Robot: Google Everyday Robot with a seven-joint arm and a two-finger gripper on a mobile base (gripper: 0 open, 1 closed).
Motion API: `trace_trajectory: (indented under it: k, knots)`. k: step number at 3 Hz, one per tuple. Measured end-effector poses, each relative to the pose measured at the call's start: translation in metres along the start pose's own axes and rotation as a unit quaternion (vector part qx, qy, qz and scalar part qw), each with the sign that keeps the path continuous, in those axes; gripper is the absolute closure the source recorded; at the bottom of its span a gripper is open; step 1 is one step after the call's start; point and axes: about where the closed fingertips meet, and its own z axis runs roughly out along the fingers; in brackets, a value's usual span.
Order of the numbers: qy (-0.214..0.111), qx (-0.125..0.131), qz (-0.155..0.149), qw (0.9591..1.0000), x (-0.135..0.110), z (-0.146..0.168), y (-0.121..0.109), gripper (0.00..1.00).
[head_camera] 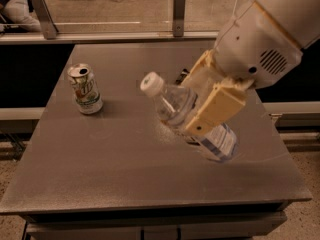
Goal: Knock blue plastic bottle over
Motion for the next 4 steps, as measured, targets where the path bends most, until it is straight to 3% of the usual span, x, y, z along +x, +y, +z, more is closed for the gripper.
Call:
trace_trajectory:
  k: [1, 2, 3, 4]
  knots:
    - [0.065, -0.059, 0.021, 0.9959, 0.021, 0.026, 0.006, 1.00]
    - [0.103, -0.100, 0.010, 0.9896, 0.016, 0.056, 0.006, 1.00]
    - [0.118, -0.138, -0.013, 0.9834, 0.002, 0.096, 0.004, 1.00]
    - [0.145, -0.152, -0.041, 0.9769, -0.013, 0.121, -0.010, 1.00]
